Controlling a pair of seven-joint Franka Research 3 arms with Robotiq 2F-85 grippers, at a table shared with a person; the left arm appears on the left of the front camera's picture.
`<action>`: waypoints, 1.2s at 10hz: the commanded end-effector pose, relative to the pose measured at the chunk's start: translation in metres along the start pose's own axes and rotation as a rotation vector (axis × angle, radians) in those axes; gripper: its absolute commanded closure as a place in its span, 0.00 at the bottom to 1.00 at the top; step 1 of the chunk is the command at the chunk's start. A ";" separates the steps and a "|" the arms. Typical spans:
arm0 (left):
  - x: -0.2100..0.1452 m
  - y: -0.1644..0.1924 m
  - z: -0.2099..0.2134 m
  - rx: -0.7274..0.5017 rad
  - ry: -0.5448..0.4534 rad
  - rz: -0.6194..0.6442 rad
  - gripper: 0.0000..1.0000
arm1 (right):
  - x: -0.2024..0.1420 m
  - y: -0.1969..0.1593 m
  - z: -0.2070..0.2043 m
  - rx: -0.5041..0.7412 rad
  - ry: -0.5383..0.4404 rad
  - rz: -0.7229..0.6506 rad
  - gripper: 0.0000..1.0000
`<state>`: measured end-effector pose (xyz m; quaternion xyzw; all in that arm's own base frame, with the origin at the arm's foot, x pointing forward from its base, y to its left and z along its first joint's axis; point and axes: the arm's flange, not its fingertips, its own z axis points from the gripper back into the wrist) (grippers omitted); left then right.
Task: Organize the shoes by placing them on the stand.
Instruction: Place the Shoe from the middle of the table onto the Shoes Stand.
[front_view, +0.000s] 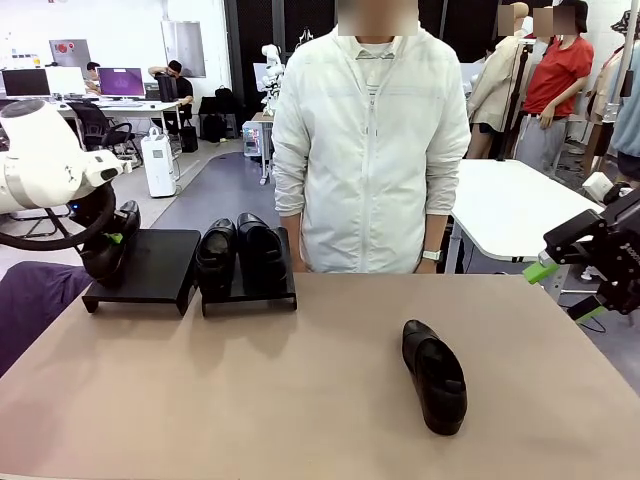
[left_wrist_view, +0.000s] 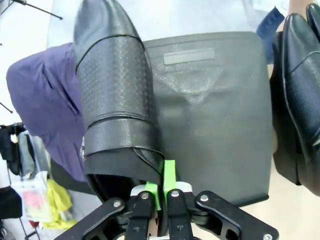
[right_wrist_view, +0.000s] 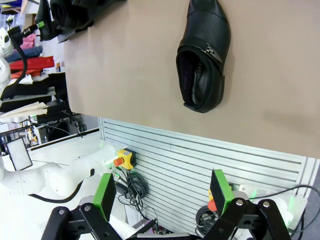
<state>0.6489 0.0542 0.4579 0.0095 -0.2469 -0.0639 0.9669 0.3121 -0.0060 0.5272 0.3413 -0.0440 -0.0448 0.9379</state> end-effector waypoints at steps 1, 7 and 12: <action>0.007 -0.003 0.004 -0.019 -0.045 0.000 0.00 | 0.002 0.002 0.003 0.015 0.006 0.016 0.00; -0.021 -0.016 0.090 -0.172 -0.014 -0.031 0.00 | 0.002 0.002 0.003 0.015 0.006 0.016 0.00; -0.114 -0.037 0.198 -0.791 0.280 -0.116 0.00 | 0.002 0.002 0.003 0.015 0.006 0.016 0.00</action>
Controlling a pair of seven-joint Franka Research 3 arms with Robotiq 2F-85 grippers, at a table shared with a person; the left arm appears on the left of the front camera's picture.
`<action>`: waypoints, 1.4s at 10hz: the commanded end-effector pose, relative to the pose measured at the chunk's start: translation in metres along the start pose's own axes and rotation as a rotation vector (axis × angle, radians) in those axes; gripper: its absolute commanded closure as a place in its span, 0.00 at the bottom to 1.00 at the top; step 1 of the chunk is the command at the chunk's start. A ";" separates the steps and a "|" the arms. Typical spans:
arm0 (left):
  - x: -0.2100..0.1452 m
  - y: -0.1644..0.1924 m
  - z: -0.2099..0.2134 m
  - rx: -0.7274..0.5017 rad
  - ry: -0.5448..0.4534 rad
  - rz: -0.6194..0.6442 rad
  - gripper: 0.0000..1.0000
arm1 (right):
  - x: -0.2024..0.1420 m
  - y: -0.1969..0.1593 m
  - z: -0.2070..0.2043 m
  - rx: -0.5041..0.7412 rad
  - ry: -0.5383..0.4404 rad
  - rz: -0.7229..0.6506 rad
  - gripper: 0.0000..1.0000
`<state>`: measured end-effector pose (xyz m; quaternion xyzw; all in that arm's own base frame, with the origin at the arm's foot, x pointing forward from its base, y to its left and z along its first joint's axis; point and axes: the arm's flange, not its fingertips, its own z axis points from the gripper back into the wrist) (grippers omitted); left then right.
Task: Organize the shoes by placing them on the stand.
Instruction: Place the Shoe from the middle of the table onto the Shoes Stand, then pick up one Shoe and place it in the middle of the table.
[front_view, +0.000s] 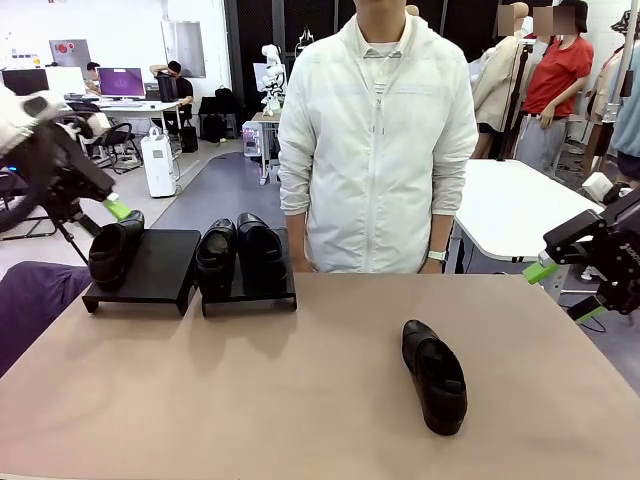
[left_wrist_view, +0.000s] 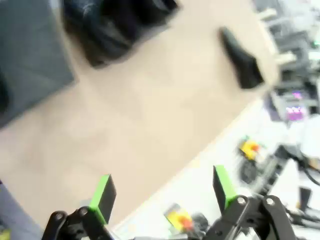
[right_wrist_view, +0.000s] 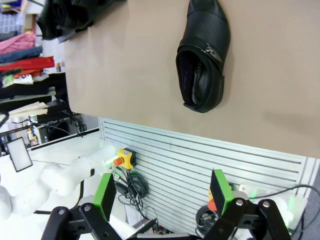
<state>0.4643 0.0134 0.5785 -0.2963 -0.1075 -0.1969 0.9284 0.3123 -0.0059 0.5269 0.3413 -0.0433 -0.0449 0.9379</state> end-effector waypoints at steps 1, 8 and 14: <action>-0.043 0.004 0.013 -0.091 0.011 0.072 0.00 | 0.002 0.002 0.003 0.016 0.004 0.017 0.00; -0.120 0.002 -0.006 -0.068 0.151 0.288 0.00 | 0.002 0.002 0.003 0.016 0.004 0.017 0.00; -0.120 0.002 -0.006 -0.068 0.151 0.288 0.00 | 0.002 0.002 0.003 0.016 0.004 0.017 0.00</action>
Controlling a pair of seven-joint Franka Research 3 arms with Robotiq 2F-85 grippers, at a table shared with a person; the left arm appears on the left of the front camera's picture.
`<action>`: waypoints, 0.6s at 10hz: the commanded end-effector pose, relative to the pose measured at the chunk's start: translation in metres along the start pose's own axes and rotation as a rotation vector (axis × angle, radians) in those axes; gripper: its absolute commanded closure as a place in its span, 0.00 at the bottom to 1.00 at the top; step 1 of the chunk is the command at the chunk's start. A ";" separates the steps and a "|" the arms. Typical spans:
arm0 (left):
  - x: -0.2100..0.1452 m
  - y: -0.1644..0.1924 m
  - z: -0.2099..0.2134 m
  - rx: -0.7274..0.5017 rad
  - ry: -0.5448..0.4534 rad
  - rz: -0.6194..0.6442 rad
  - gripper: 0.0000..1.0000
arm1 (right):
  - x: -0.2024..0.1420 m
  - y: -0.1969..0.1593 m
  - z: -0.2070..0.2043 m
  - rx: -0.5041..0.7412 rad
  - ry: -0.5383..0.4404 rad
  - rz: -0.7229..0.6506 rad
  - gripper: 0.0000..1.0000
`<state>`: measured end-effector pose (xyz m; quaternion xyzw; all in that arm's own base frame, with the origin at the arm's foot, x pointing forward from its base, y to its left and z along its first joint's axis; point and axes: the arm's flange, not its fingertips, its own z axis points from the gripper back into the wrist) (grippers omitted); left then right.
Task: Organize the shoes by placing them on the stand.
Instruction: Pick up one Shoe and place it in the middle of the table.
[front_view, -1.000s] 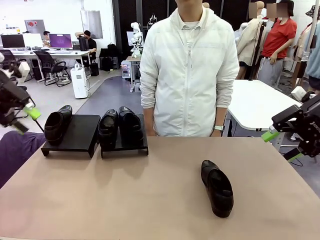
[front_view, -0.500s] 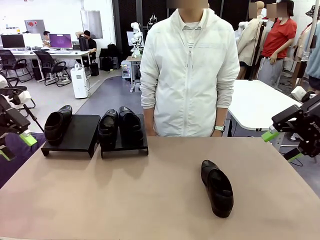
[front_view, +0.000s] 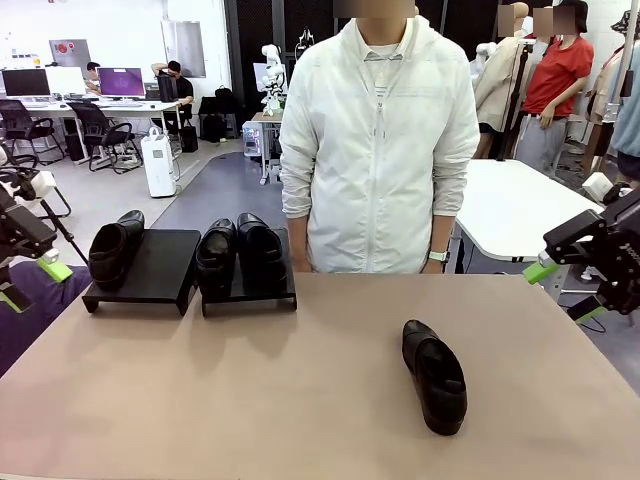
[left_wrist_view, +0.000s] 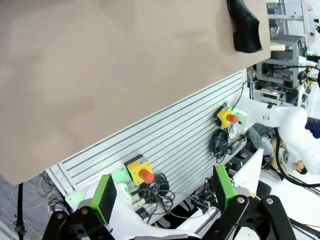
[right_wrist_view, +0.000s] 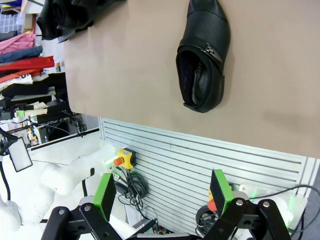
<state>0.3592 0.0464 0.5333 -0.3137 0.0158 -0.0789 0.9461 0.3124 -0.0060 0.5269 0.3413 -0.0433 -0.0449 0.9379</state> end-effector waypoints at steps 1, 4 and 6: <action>-0.001 0.000 0.002 -0.022 -0.001 -0.018 0.00 | 0.002 0.002 0.003 0.015 0.004 0.017 0.00; -0.001 0.000 0.002 -0.022 -0.001 -0.018 0.00 | 0.002 0.002 0.003 0.015 0.004 0.017 0.00; -0.001 0.000 0.002 -0.022 -0.001 -0.018 0.00 | 0.000 0.000 0.000 0.000 0.000 0.000 0.00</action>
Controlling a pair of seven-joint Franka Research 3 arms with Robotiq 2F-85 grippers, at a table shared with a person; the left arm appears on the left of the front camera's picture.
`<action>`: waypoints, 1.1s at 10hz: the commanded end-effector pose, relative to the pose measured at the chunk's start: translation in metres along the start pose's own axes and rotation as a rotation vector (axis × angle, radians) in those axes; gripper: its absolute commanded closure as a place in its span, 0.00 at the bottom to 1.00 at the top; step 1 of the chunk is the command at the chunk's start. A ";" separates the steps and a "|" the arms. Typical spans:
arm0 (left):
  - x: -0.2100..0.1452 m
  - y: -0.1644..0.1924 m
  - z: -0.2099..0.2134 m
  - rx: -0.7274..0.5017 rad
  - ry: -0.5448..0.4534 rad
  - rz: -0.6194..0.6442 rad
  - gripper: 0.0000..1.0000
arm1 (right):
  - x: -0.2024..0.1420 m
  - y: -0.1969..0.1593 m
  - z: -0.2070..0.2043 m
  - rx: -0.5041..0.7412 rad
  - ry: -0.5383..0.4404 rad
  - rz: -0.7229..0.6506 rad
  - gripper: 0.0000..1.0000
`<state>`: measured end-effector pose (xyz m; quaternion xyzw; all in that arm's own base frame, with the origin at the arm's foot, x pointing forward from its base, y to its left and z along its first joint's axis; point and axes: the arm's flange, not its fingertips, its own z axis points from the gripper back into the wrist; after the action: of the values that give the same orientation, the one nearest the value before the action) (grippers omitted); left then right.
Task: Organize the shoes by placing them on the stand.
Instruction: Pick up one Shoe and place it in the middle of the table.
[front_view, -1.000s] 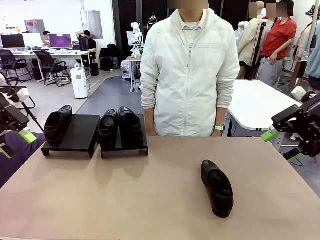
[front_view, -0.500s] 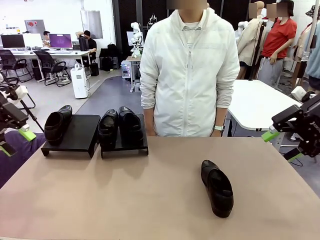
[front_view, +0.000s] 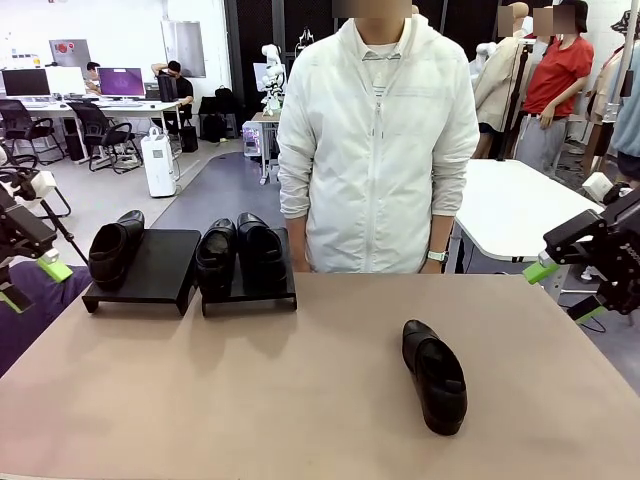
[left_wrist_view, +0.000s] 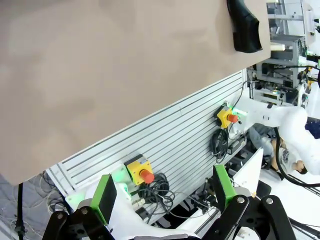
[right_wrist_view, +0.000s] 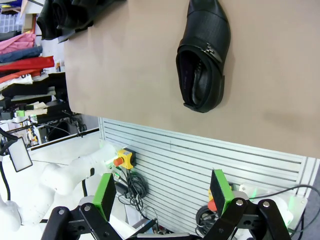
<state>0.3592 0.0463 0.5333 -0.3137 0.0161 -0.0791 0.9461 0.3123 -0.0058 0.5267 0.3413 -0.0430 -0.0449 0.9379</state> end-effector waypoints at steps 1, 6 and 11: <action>-0.001 0.000 0.002 -0.022 -0.002 -0.018 0.00 | 0.024 0.040 -0.036 -0.125 -0.005 0.050 0.00; -0.001 0.000 0.002 -0.022 -0.002 -0.018 0.00 | 0.058 0.135 -0.201 -0.597 0.001 0.194 0.00; -0.001 0.000 0.002 -0.022 -0.002 -0.018 0.00 | 0.051 0.126 -0.225 -0.659 0.078 0.152 0.00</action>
<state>0.3592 0.0458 0.5331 -0.3145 0.0168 -0.0802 0.9457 0.3917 0.2211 0.4419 0.0473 -0.0320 0.0431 0.9974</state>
